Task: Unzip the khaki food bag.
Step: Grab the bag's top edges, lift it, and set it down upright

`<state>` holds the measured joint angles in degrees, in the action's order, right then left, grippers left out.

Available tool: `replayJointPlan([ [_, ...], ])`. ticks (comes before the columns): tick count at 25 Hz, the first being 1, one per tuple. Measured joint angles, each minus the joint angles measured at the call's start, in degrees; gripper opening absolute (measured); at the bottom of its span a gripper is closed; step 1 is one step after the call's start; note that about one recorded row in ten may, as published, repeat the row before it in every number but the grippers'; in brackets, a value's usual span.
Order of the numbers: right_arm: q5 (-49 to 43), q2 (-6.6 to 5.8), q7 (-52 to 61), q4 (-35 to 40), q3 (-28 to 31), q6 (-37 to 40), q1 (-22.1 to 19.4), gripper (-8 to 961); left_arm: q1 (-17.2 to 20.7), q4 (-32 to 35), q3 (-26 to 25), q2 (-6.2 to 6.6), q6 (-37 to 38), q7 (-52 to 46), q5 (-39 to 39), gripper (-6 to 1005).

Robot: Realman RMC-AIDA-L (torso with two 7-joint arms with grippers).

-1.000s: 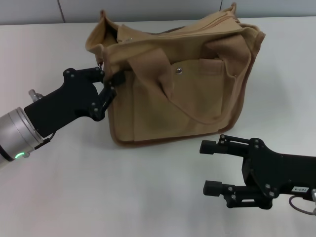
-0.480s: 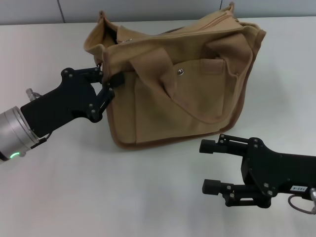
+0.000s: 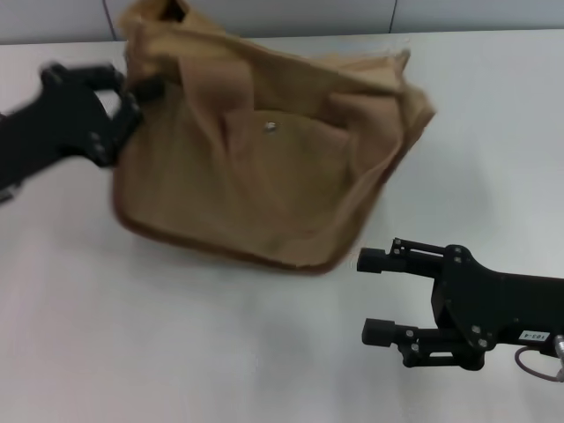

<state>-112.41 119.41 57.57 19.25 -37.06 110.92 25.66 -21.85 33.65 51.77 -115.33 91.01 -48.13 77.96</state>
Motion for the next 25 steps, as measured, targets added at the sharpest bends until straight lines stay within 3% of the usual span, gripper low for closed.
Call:
replayJointPlan([
  [3, 0.0, -0.04, 0.0, 0.0, 0.5, 0.2, 0.0, 767, -0.1, 8.2, -2.3, 0.77, 1.7, -5.3, 0.0, 91],
  [4, 0.0, -0.04, 0.0, 0.0, 0.5, 0.2, 0.0, 766, -0.1, 8.2, -2.3, 0.77, 1.7, -5.3, 0.0, 91],
  [7, 0.0, -0.05, 0.0, 0.0, 0.5, 0.2, -0.2, 766, -0.5, 12.2, -3.3, 0.27, 4.1, -6.9, 0.0, 91],
  [8, 0.0, -0.04, 0.0, 0.0, 0.9, 0.1, -0.4, 766, -1.0, 12.9, -2.9, -0.51, 5.5, -6.3, 0.0, 91],
  [10, 0.0, -0.03, 0.0, -0.5, 1.8, 0.0, -0.5, 766, -1.8, 13.1, 0.6, -2.33, 7.5, -3.0, 1.9, 91],
  [11, 0.0, -0.03, 0.0, -0.5, 1.8, 0.0, -0.5, 766, -1.8, 13.1, 0.6, -2.33, 7.5, -3.0, 1.9, 90],
  [12, 0.1, -0.06, 0.0, -1.0, 2.4, -0.1, -0.5, 766, -2.2, 13.0, 5.0, -3.11, 7.7, -0.8, 3.1, 90],
  [14, 0.1, -0.07, 0.0, -1.1, 2.6, -0.1, -0.4, 765, -2.4, 12.9, 6.6, -3.27, 7.5, -0.4, 3.3, 90],
  [17, 0.1, -0.07, 0.0, -1.2, 3.3, -0.2, -0.4, 765, -4.2, 9.7, 13.0, -3.47, 5.6, 0.9, 3.1, 90],
  [21, 0.1, -0.08, 0.0, -1.2, 5.6, 0.0, -0.6, 765, -5.0, 7.2, 13.3, -3.50, 5.2, 2.5, 3.0, 89],
  [25, 0.1, -0.32, 0.0, -0.6, 13.0, 3.3, -1.9, 764, -4.7, 6.4, 13.4, -3.50, 5.4, 2.8, 2.7, 89],
])
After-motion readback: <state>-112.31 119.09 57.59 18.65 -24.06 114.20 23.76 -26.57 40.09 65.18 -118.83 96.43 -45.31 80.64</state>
